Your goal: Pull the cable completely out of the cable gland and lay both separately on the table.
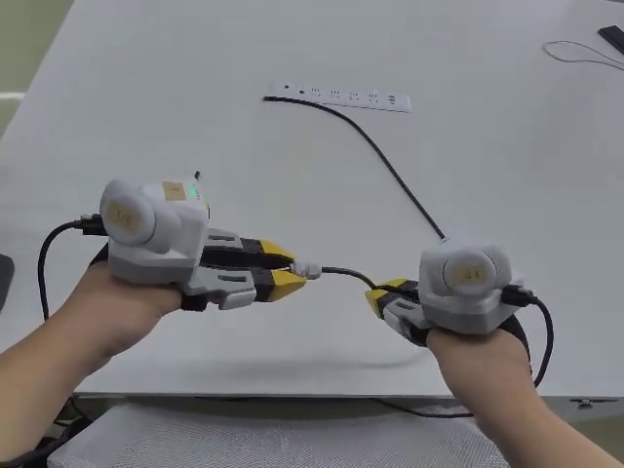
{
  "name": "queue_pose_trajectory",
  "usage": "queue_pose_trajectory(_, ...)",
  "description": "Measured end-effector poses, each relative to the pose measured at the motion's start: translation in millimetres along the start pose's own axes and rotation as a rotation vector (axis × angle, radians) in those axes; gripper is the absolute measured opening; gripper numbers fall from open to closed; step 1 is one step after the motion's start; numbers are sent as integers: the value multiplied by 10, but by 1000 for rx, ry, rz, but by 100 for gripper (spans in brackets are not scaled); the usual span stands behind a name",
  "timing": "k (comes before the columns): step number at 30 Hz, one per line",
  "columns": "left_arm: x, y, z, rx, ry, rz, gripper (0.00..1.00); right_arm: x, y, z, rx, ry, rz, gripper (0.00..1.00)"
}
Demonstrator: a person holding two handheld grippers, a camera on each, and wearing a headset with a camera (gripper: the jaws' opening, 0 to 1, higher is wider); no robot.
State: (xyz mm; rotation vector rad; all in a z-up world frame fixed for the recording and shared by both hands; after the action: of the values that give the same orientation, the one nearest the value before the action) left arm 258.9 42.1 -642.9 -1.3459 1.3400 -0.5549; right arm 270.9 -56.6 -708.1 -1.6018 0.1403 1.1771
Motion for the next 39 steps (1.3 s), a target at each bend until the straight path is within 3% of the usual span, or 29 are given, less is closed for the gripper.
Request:
queue_pose_trajectory(6,-18,-3,23,-3,-10,-1,15,-53,-28,-5,-19,-4,-22,2)
queue_pose_trajectory(11,-16,-20,22,-5,-9,-5,15,-107,-69,57,-89,-19,-31,4)
queue_pose_trajectory(17,-13,-20,13,-4,-8,-4,15,-200,-181,157,-184,-33,-46,15)
queue_pose_trajectory(21,-11,-23,-8,-6,-6,-6,15,-270,-321,276,-303,-42,-68,18)
queue_pose_trajectory(26,-15,-19,-28,-7,-3,-2,15,-283,-479,454,-458,-56,-74,17)
queue_pose_trajectory(39,8,-34,-39,-6,-2,-3,15,-161,-595,634,-565,-108,-74,8)
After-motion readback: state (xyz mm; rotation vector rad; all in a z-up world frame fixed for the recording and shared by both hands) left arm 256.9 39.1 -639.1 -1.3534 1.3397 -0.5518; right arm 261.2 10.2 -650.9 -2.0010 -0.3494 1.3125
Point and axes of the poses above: the centre of the closed fingertips' face, and the gripper's own axes: x roughly forward along the fingers, z roughly to its left, y roughly out of its underside, the point moved 1 cm from there along -x, roughly backward along the fingers
